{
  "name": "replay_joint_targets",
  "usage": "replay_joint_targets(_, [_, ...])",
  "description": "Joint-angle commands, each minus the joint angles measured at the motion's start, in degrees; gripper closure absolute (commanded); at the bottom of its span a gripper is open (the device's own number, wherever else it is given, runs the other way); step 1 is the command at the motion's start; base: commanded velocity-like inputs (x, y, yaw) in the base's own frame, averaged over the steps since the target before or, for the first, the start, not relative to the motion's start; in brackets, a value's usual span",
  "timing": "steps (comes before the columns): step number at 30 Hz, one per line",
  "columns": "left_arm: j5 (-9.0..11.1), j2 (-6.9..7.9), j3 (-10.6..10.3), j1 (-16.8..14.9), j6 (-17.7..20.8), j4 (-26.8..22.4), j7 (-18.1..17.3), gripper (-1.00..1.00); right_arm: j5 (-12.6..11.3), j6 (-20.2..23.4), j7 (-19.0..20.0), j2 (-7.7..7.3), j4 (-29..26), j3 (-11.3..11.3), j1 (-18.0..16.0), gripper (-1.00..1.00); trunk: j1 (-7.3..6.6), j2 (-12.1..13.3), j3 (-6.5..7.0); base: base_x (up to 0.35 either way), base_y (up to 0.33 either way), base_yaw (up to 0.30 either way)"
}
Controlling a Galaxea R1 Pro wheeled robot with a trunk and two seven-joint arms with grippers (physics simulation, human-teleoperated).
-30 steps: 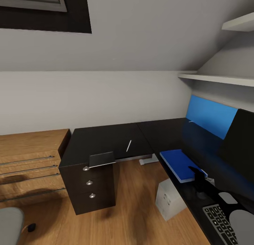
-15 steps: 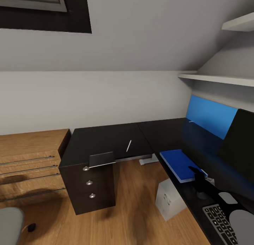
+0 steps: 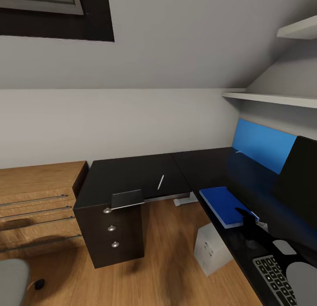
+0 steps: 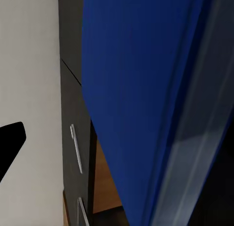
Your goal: In the bedroom, organize the workspace by keeping the computer under the desk, ensuring the monitor is on the desk, placing the keyboard on the desk next to the monitor, placing the mouse on the desk next to the keyboard, moving the folder from the swivel chair onto the desk next to the mouse, stacking the notebook on top of the folder with the pen on top of the notebook, and positioning the swivel chair next to the desk.
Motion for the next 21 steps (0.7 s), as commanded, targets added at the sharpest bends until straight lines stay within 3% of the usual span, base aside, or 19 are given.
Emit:
replay_joint_targets(1, [0.45,-0.03,0.08,0.02,-0.01,-0.09,-0.27,-1.0,0.48,0.27,-0.11,0.01,0.04,-0.14,-0.01,-1.0,0.0,-0.03,-0.06,0.0,0.0,0.0])
replay_joint_targets(5, [0.45,-0.03,0.08,0.02,-0.01,-0.09,-0.27,-1.0,0.48,0.27,-0.11,0.01,0.04,-0.14,-0.01,-1.0,0.0,-0.03,-0.06,0.0,0.0,0.0])
replay_joint_targets(21, [0.45,-0.03,0.08,0.02,-0.01,-0.09,-0.32,-1.0,0.44,0.35,-0.11,0.01,-0.05,-0.14,-0.01,-1.0,-3.51,6.39,2.82,0.0,0.0,0.0])
